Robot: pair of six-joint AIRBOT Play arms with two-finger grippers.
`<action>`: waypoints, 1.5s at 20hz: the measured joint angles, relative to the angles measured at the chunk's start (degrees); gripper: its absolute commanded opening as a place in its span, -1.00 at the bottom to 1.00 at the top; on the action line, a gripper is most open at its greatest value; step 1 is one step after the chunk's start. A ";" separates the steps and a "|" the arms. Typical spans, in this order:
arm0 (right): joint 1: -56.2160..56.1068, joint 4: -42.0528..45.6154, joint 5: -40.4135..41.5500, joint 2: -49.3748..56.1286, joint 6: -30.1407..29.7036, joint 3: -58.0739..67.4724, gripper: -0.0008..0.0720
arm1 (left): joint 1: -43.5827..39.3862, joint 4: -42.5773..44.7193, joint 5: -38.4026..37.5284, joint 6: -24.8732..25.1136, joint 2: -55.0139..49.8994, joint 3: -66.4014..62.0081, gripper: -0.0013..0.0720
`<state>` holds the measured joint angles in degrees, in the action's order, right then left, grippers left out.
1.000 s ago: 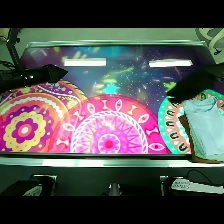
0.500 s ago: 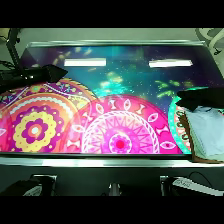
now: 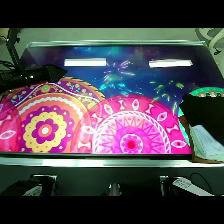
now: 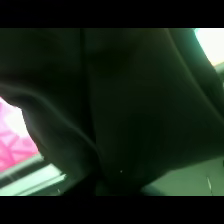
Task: Fold the shirts.
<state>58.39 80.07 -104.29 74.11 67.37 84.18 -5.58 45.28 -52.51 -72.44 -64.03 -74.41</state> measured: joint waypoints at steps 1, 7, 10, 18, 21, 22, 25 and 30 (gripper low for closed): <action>0.07 1.01 0.72 -0.68 0.15 -2.89 0.74 | 0.00 0.00 0.00 0.00 0.00 0.00 -0.90; -0.04 0.48 13.81 -2.43 -7.10 -3.21 0.76 | -0.02 0.72 0.57 -0.33 -0.09 -2.99 -0.92; -3.82 -8.35 26.47 -2.60 -13.07 6.40 0.48 | -1.36 13.44 1.62 -6.49 -1.62 -9.94 -0.92; -40.65 -4.85 26.93 4.37 -14.95 15.37 0.58 | -5.46 50.18 -21.68 -26.21 -14.34 -18.18 0.70; -49.96 -2.32 16.44 11.21 -12.28 15.82 0.59 | -6.45 52.06 -30.05 -27.19 -17.05 -13.99 0.70; -51.91 -1.64 13.64 13.07 -11.41 15.91 0.59 | -6.97 52.24 -31.04 -27.36 -17.38 -12.61 0.70; -54.90 -0.33 9.62 16.00 -9.46 16.09 0.59 | -8.24 52.81 -31.56 -27.67 -17.88 -10.45 0.70; -56.39 1.22 8.26 17.42 -8.35 16.11 0.59 | -8.96 53.13 -31.58 -27.87 -18.32 -9.33 0.70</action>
<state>2.00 81.30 -96.03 91.53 59.02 100.29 -14.55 98.41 -84.09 -100.31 -82.35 -83.74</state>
